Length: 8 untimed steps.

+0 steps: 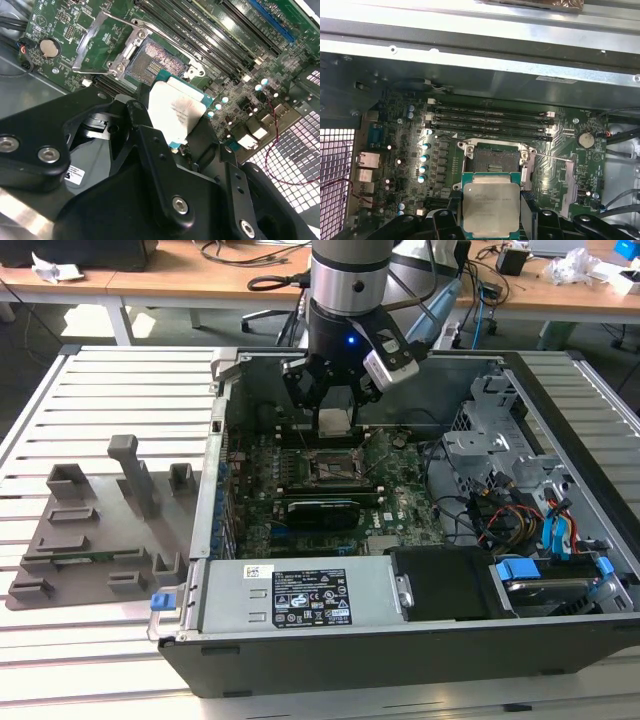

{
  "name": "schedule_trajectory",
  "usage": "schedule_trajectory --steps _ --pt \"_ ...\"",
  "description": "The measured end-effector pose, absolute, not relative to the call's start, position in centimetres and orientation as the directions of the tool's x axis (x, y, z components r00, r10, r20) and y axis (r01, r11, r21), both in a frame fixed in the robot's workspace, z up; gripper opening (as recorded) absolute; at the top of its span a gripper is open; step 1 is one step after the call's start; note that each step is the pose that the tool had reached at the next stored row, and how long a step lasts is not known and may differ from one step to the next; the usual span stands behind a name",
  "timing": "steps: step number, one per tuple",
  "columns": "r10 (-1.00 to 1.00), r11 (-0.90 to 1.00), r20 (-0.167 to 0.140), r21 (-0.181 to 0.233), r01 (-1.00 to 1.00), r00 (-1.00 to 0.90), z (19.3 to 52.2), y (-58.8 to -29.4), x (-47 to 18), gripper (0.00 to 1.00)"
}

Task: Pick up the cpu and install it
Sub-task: 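Pick up the cpu and move it towards the insertion slot, then place the cpu into insertion slot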

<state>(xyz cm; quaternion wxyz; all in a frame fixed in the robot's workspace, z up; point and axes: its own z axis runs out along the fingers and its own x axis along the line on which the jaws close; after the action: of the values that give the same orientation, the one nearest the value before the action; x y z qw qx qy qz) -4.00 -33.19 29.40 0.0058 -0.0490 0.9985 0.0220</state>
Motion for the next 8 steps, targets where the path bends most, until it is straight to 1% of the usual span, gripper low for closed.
schedule_trajectory --steps 8 --pt "-0.088 0.995 -0.014 0.043 -0.088 -0.996 29.40 -33.19 -3.98 0.55"
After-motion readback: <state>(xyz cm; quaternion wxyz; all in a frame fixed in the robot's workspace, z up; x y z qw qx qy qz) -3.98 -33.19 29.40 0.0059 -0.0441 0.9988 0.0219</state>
